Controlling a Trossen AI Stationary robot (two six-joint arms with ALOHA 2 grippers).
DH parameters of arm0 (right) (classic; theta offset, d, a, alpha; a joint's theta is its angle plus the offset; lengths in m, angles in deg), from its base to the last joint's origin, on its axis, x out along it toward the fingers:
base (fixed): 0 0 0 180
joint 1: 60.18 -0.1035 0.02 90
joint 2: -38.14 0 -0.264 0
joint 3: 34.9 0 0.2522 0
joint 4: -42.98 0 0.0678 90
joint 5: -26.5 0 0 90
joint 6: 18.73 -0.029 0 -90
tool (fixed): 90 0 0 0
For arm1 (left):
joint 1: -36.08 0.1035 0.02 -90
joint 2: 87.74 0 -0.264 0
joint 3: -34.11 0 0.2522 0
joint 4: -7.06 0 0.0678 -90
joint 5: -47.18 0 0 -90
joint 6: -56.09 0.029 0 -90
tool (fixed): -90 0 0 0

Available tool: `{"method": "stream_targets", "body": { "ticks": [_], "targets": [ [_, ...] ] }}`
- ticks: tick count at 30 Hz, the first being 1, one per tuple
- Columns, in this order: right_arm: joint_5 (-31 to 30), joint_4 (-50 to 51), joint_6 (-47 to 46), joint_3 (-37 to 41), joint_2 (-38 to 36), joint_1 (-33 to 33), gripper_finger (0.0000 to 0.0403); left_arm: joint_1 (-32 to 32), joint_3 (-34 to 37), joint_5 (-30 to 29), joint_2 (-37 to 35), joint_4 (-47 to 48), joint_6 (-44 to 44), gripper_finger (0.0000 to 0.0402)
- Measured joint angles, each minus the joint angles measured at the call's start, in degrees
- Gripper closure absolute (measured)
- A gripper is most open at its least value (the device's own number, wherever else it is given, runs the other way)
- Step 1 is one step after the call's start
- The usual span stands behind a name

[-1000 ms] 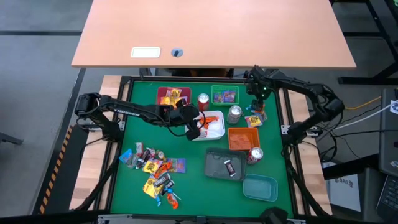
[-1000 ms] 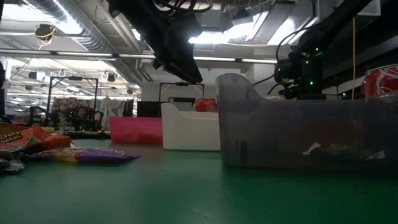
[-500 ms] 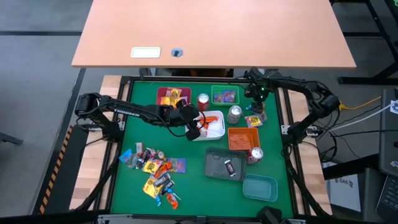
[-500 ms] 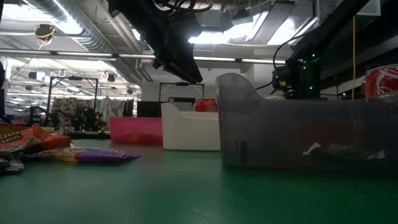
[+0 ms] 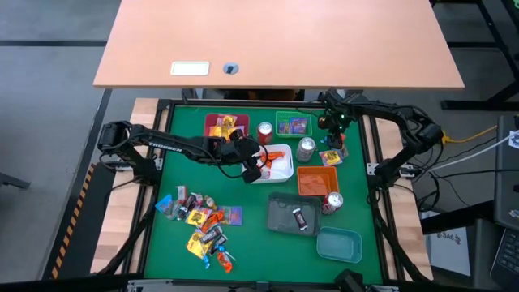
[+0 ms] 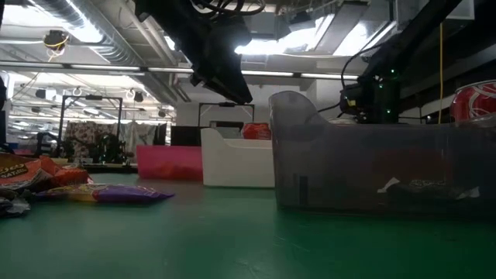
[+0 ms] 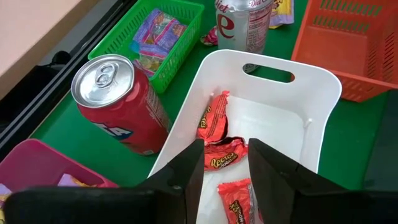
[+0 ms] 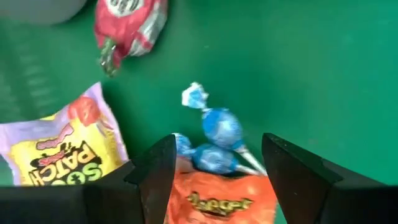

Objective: Sort candy
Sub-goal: Put the light blue candy into the orange bin

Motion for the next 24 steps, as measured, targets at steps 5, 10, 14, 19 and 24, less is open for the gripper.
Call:
{"method": "stream_targets", "body": {
  "ticks": [5,10,14,19,24],
  "targets": [
    [0.09,-4.09,-0.16,4.17,0.0,0.0,0.0166,0.0,0.0,0.0,0.0,-0.01,0.0,0.0288],
    [-0.93,-7.69,-0.74,5.65,-0.11,-0.87,0.0166,0.0,0.0,0.0,-0.02,-0.02,0.0,0.0288],
    [-1.46,-7.94,-0.72,5.69,-0.11,-1.57,0.0166,0.0,0.0,0.0,-0.02,-0.04,0.0,0.0288],
    [-1.48,-8.14,-0.76,5.69,-0.11,-1.55,0.0187,0.0,0.0,0.0,-0.02,-0.05,0.0,0.0288],
    [-1.49,-8.61,-0.74,5.67,-0.11,-1.55,0.0245,0.01,0.0,0.0,-0.02,-0.04,0.0,0.0288]
  ]
}}
